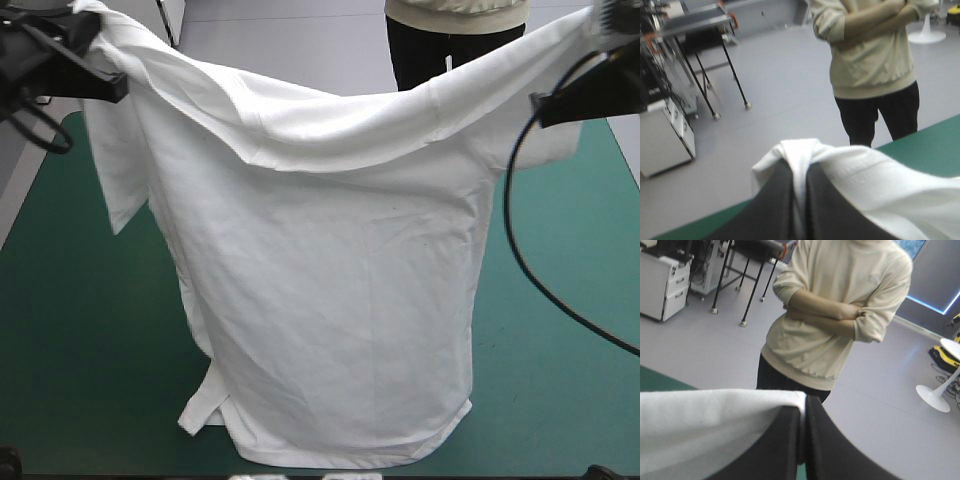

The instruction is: Fold the cloth

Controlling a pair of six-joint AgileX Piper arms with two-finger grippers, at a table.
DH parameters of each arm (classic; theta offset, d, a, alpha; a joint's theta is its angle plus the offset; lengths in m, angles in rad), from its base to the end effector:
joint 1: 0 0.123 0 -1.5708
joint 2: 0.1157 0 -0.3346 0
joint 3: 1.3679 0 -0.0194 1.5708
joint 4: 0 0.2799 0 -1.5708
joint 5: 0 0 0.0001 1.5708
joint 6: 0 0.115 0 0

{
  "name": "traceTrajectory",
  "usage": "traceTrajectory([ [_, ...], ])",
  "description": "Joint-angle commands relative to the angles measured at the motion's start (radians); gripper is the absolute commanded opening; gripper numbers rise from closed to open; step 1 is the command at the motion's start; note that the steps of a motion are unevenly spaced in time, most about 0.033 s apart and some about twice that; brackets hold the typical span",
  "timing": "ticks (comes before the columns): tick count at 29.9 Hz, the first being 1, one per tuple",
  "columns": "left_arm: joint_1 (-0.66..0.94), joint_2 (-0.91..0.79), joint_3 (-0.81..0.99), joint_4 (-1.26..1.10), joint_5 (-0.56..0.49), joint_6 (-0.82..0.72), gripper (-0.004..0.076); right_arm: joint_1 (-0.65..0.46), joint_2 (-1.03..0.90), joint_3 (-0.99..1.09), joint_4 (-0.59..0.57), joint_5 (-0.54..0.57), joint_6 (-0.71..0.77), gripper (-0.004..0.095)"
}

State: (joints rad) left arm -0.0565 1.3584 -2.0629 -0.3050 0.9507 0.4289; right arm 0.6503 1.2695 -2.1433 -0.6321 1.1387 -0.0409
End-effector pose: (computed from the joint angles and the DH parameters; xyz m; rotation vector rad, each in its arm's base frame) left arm 0.2590 -0.0428 0.6536 0.4380 1.6463 -0.0680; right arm 0.1801 0.0594 0.6835 -0.3841 1.6070 -0.2326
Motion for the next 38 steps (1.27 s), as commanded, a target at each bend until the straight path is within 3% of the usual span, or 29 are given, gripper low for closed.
traceTrajectory([
  [1, -0.001, 0.056, 0.049, -0.015, -0.132, 0.01, -0.0009, -0.06, 0.008, 0.127, -0.031, -0.167, 0.066, -0.0017],
  [4, -0.001, 0.139, 0.074, -0.015, -0.175, 0.016, -0.0009, -0.191, 0.051, 0.223, 0.062, -0.287, 0.085, -0.0017],
  [6, -0.001, 0.192, 0.074, -0.015, -0.216, 0.016, -0.0009, -0.307, 0.096, 0.248, 0.2, -0.371, 0.047, -0.0017],
  [9, -0.001, 0.27, 0.074, -0.017, -0.313, 0.016, -0.0009, -0.485, 0.19, 0.244, 0.504, -0.482, -0.111, -0.0017],
  [12, -0.001, 0.35, 0.074, -0.017, -0.397, 0.016, -0.0009, -0.587, 0.295, 0.226, 0.751, -0.552, -0.25, -0.0017],
  [15, -0.001, 0.429, 0.074, -0.017, -0.434, 0.016, -0.0009, -0.635, 0.398, 0.21, 0.866, -0.569, -0.318, -0.0017],
  [23, -0.001, 0.637, 0.074, -0.044, -0.44, 0.011, -0.0009, -0.653, 0.6, 0.203, 0.93, -0.593, -0.369, -0.0017],
  [30, -0.002, 0.703, 0.074, -0.079, -0.425, 0.013, -0.0009, -0.653, 0.685, 0.203, 0.952, -0.588, -0.379, 0.0009],
  [34, -0.002, 0.705, 0.074, -0.067, -0.417, 0.013, 0.0006, -0.653, 0.699, 0.203, 0.956, -0.579, -0.383, 0.0205],
  [38, -0.002, 0.705, 0.074, -0.07, -0.409, 0.013, 0.0127, -0.653, 0.696, 0.203, 0.958, -0.584, -0.381, 0.0476],
])
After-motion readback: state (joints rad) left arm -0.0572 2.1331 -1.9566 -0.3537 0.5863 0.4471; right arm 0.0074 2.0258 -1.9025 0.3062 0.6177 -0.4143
